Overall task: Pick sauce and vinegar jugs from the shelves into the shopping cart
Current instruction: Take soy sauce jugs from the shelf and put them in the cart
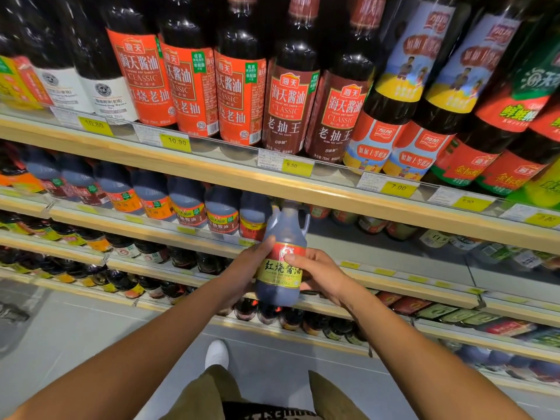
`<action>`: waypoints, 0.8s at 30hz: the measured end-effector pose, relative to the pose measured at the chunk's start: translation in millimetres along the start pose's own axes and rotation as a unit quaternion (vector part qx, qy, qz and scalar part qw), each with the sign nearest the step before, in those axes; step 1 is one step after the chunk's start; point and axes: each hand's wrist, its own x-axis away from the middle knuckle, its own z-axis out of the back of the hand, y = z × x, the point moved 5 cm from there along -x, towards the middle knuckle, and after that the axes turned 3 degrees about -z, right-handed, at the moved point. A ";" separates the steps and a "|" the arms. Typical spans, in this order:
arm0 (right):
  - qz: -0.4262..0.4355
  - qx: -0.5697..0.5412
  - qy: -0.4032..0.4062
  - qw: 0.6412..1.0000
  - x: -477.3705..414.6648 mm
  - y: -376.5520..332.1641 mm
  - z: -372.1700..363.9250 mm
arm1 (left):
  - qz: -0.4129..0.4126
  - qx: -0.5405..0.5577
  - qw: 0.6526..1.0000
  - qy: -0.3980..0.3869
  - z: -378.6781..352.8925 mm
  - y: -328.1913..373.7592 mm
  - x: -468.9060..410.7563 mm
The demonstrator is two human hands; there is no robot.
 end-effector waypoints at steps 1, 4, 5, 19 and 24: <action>-0.001 0.006 0.011 1.000 -4.1 -3.2 4.2 | -0.005 -0.032 0.999 0.032 9.1 2.2 -2.0; 0.009 0.007 0.048 0.999 -18.1 -12.0 21.5 | -0.020 -0.068 0.990 0.118 38.0 1.7 -11.5; 0.013 0.002 0.063 0.998 -22.3 -15.3 27.8 | -0.027 -0.070 0.988 0.138 45.9 1.1 -13.6; -0.036 0.083 0.196 0.976 -78.9 -22.1 83.8 | -0.101 -0.264 0.945 0.163 77.9 6.8 -28.5; -0.038 0.125 0.199 0.971 -90.2 -10.3 85.1 | -0.087 -0.346 0.919 0.169 84.6 11.4 -38.8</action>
